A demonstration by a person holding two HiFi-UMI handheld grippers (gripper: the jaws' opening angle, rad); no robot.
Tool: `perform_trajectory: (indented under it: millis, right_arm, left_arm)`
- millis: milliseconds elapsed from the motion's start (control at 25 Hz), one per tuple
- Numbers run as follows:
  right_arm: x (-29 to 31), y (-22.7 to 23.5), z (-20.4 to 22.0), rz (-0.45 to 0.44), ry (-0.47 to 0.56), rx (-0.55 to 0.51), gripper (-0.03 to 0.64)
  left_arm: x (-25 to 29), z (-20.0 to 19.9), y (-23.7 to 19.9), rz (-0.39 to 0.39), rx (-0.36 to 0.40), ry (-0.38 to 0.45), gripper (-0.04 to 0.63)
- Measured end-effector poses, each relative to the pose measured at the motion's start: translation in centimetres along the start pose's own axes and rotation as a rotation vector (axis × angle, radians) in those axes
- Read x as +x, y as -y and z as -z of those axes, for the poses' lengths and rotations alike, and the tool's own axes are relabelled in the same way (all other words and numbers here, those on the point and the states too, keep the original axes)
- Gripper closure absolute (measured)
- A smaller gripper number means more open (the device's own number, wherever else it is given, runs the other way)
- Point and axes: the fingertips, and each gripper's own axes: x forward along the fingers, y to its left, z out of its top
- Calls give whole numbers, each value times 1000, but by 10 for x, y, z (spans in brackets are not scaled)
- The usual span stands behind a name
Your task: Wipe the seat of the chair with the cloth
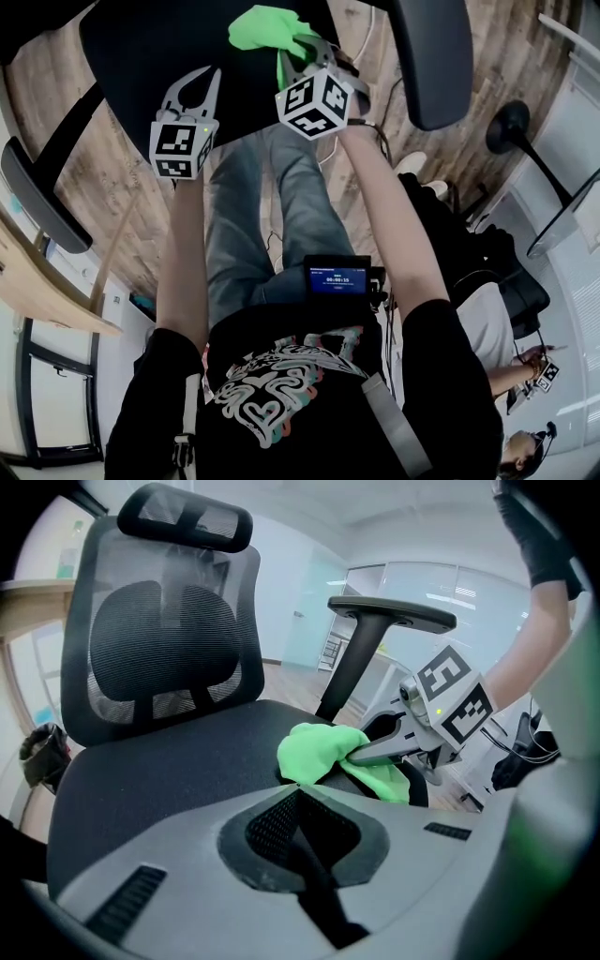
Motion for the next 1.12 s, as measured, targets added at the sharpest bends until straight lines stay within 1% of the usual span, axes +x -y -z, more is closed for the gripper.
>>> perform_trajectory:
  millis: [440,880,1120]
  right_arm:
    - [4,0,-1,4,-15,25,554]
    - [22,-41,-31,-81,-1,-46,554]
    - [29,-53,-46,-106,8,-72,554]
  left_arm:
    - [-14,13,-15,-52,-56,4,594]
    - [-33,31,-26,-94,-107,14,594]
    - [-46,44,-37,-127,-144,15,594]
